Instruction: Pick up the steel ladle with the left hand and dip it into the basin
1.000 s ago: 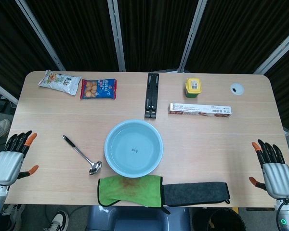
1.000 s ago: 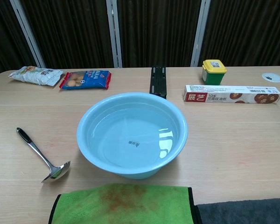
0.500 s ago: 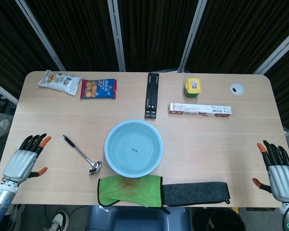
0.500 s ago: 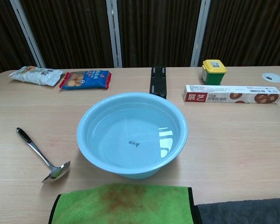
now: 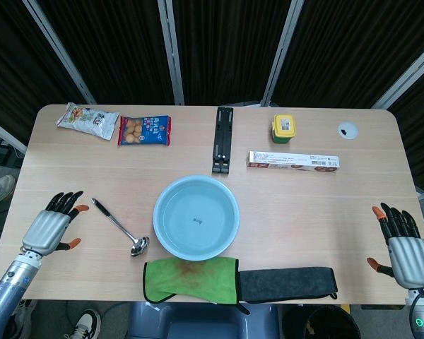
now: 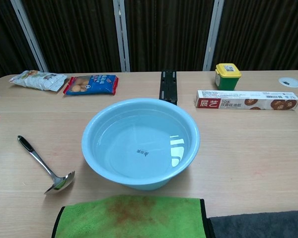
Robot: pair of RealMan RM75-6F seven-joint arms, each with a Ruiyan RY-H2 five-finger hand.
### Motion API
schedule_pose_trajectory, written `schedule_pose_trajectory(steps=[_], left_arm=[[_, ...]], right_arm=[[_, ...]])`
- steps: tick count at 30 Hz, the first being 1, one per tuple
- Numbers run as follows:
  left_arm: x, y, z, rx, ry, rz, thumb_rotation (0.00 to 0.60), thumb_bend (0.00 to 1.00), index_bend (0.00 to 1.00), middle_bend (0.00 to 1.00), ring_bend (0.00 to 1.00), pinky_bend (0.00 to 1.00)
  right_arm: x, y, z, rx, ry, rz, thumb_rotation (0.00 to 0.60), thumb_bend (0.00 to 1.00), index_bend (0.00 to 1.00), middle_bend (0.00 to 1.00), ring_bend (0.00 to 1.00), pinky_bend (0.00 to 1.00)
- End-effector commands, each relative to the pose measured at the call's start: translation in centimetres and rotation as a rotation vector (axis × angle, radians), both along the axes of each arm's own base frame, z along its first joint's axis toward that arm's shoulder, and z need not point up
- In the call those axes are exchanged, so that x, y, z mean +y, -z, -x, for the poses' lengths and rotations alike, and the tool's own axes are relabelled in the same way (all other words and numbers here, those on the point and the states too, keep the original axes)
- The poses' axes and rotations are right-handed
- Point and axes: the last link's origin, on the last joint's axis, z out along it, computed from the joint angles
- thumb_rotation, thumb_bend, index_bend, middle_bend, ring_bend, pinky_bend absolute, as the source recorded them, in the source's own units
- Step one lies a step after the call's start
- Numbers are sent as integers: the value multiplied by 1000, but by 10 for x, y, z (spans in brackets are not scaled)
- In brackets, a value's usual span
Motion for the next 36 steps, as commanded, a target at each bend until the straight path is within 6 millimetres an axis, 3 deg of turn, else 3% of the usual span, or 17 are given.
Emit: schedule_pose_trajectory(steps=[1, 21, 36], left_arm=[[10, 10, 1, -2, 1, 17, 600, 226, 333, 0, 0, 0], [52, 69, -3, 17, 45, 129, 600, 278, 439, 0, 0, 0], [61, 91, -1, 49, 53, 173, 600, 324, 430, 0, 0, 0]], right_arm=[[-3, 2, 1, 3, 6, -9, 600, 0, 0, 0, 0, 0], [-13, -2, 9, 9, 53, 11, 600, 0, 0, 0, 0, 0], [-16, -4, 11, 11, 70, 25, 600, 0, 0, 0, 0, 0]])
